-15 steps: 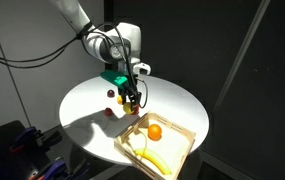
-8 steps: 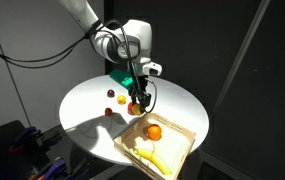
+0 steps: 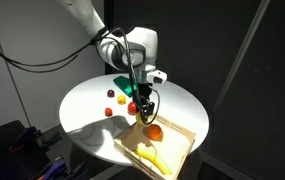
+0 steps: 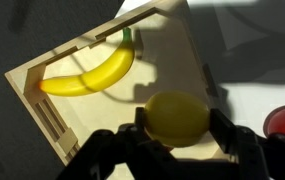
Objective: Put the toy orange and lemon on the tray
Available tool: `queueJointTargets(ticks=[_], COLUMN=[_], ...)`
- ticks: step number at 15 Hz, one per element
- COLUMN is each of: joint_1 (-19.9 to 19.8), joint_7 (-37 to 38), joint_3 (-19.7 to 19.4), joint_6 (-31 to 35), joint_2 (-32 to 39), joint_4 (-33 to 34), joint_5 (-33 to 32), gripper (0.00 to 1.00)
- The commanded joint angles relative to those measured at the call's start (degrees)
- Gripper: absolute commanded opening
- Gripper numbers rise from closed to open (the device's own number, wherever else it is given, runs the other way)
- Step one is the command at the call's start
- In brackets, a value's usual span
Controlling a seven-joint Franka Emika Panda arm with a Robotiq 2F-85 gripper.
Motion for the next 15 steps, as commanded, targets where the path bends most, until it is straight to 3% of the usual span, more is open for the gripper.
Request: queueJointTargets(ticks=[1,5,6,7,10,15], joint_1=[-0.52,-0.72,-0.68,-0.68,-0.67,-0.44], joint_7=[0.77,0.47,0.48,0.46,0.35,-1.21], joint_3=[-0.2,-0.06,-0.07,-0.05,0.03,0.84], joint_6=[-0.94,-0.77,-0.61,-0.7,-0.63,-0.62], joint_2=[1.56,2.43,2.55,2.68,2.83,2.02], joint_4=[1.38,1.23,1.16,1.18,1.13,0.24], joint_5=[0.95,1.11,1.03,1.09,1.15,1.14], gripper=[0.41,0.41,0.6,0.91,1.0,1.0])
